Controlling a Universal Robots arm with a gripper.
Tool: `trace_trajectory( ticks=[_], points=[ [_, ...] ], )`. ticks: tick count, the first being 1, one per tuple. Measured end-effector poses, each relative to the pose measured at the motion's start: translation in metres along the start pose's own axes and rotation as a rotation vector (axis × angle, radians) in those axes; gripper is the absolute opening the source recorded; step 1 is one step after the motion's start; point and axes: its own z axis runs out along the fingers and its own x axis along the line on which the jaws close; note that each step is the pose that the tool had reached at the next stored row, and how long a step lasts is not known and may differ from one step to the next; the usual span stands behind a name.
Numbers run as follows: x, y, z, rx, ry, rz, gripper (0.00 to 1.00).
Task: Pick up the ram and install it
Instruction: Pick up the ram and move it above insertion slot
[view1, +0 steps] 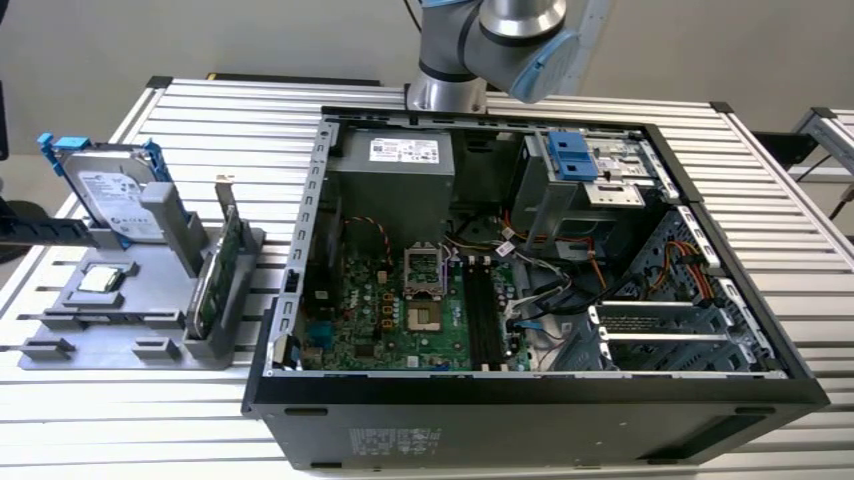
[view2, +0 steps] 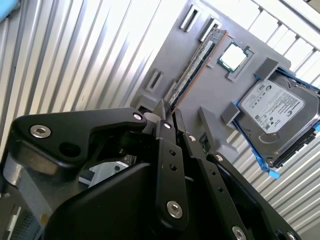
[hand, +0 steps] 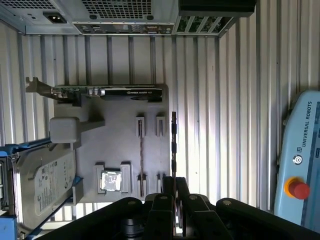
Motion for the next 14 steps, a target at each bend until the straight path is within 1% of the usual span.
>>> trace_trajectory(
  ticks=[10,14],
  points=[
    [-0.0004,0.0001,-0.0067,0.0000,0.0000,0.000,0.00],
    [-0.0005,0.0001,-0.0083,-0.0001,-0.0001,0.000,0.00]
  ],
)
